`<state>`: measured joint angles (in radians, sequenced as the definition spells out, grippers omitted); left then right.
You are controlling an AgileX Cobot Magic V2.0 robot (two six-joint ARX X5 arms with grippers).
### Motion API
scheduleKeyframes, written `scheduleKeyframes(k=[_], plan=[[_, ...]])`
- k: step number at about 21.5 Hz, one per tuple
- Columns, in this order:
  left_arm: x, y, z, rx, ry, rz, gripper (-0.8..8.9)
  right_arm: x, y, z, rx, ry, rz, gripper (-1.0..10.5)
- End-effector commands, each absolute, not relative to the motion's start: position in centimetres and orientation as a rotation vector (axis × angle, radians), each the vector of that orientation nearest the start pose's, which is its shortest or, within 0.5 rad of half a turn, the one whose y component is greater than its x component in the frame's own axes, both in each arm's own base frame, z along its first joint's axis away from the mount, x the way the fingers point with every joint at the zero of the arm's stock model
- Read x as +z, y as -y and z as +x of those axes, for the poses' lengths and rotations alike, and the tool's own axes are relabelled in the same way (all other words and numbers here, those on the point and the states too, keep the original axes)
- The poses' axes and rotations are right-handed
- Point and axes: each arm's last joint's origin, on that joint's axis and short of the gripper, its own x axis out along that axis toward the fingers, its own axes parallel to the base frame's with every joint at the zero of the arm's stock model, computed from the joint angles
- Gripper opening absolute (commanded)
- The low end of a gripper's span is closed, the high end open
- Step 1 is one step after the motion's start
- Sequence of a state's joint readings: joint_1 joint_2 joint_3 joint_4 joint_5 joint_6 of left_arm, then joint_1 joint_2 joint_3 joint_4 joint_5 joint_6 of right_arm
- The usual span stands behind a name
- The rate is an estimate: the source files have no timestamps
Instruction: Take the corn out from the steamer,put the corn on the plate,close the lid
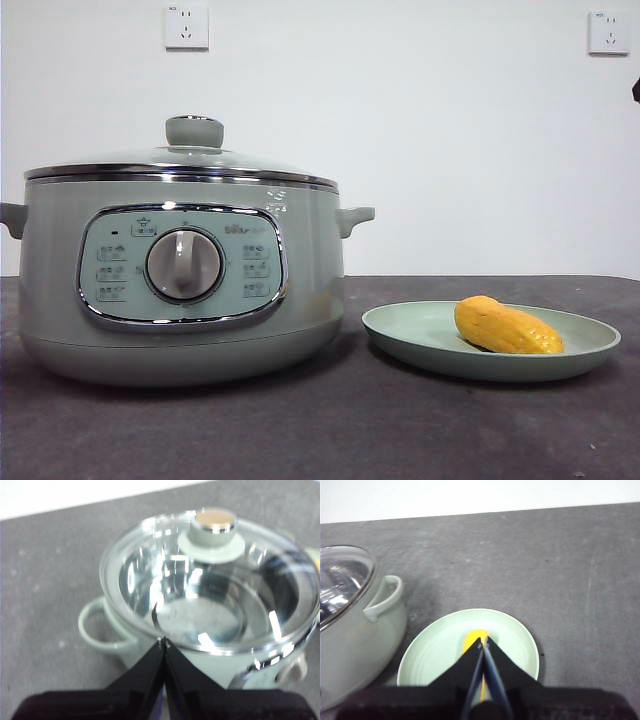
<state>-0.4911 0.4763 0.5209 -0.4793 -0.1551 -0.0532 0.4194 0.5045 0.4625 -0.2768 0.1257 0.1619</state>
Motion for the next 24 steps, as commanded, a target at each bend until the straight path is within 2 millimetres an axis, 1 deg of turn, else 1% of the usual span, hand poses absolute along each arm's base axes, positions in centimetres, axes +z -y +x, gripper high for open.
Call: scheduleKeyframes(k=[1, 11, 13, 14, 16, 19, 22, 24], plan=[[25.1, 5.0, 10.4, -0.317, -0.459, 0.097, -0.03, 24.9, -4.9, 11.8, 0.258, -0.334, 0.1, 0.0], [25.0, 5.1, 10.4, -0.316, -0.468, 0.101, -0.03, 24.9, -4.9, 11.8, 0.252, -0.333, 0.099, 0.0], [25.1, 4.7, 10.3, -0.263, -0.438, 0.241, -0.03, 24.9, -4.9, 11.8, 0.252, -0.333, 0.099, 0.0], [25.2, 4.3, 9.9, -0.218, -0.42, 0.248, -0.03, 24.9, -4.9, 11.8, 0.252, -0.334, 0.099, 0.0], [25.6, 3.6, 8.8, -0.207, -0.372, 0.225, -0.03, 24.9, -4.9, 11.8, 0.252, -0.334, 0.099, 0.0], [26.4, 2.4, 7.6, -0.143, -0.278, 0.173, -0.03, 24.9, -4.9, 11.8, 0.25, -0.334, 0.099, 0.0], [27.4, 1.4, 7.1, -0.046, -0.14, 0.083, -0.03, 24.9, -4.9, 11.8, 0.25, -0.334, 0.099, 0.0], [27.0, 1.0, 7.3, -0.032, -0.093, 0.066, -0.03, 24.9, -4.9, 11.8, 0.25, -0.334, 0.099, 0.0]])
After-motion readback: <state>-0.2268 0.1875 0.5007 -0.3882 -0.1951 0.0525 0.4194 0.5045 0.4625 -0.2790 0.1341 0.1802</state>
